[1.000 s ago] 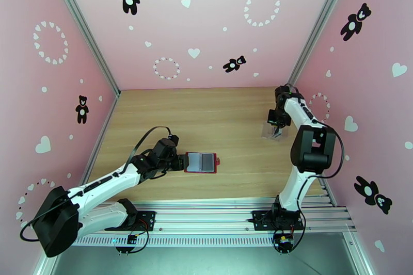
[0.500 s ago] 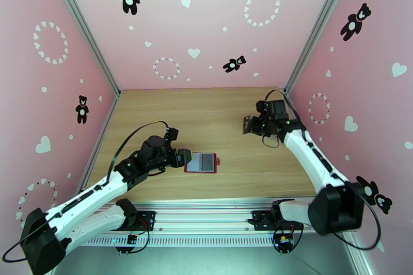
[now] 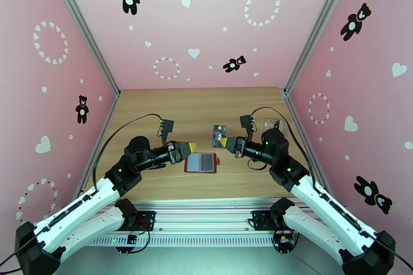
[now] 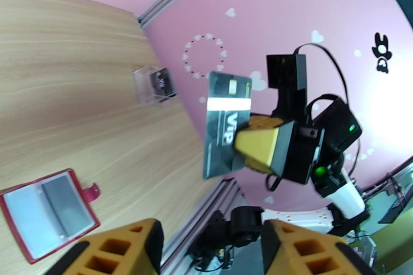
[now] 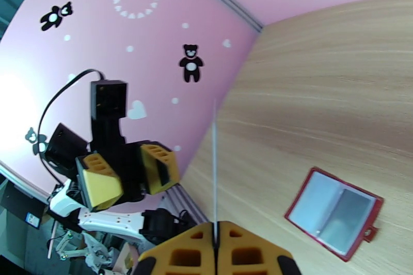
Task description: Put the credit cards into the card holder
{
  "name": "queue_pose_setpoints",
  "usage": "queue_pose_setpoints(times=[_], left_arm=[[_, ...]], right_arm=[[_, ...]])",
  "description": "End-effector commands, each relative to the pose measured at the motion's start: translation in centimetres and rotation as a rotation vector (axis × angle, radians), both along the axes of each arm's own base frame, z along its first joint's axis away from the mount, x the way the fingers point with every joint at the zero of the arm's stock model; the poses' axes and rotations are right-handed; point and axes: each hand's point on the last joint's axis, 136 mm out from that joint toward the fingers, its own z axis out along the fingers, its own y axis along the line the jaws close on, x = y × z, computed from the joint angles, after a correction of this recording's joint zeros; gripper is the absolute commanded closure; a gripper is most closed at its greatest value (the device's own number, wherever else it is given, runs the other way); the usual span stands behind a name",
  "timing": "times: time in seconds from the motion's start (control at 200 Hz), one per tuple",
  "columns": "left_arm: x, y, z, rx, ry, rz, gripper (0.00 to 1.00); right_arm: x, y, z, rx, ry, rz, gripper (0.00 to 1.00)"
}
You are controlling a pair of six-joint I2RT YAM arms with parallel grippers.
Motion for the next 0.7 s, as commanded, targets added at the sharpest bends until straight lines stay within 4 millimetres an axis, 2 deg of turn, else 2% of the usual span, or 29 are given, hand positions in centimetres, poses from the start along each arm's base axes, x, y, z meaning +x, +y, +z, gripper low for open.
queue_pose_setpoints(times=[0.0, 0.17, 0.405, 0.696], left_arm=[[-0.7, -1.3, 2.1, -0.056, -0.03, -0.06, 0.47], [-0.7, -3.1, 1.7, -0.043, -0.013, -0.097, 0.52], [-0.8, -3.6, 2.1, -0.056, -0.018, -0.114, 0.59], [-1.1, -3.7, 2.6, -0.085, -0.013, -0.13, 0.86]], right_arm=[[-0.9, 0.6, 2.9, 0.101, -0.07, 0.037, 1.0], [-1.4, 2.1, 3.0, 0.139, -0.06, 0.097, 1.0], [-2.0, 3.5, 2.4, 0.138, -0.043, 0.151, 1.0], [-2.7, 4.4, 2.2, 0.137, -0.036, 0.214, 1.0]])
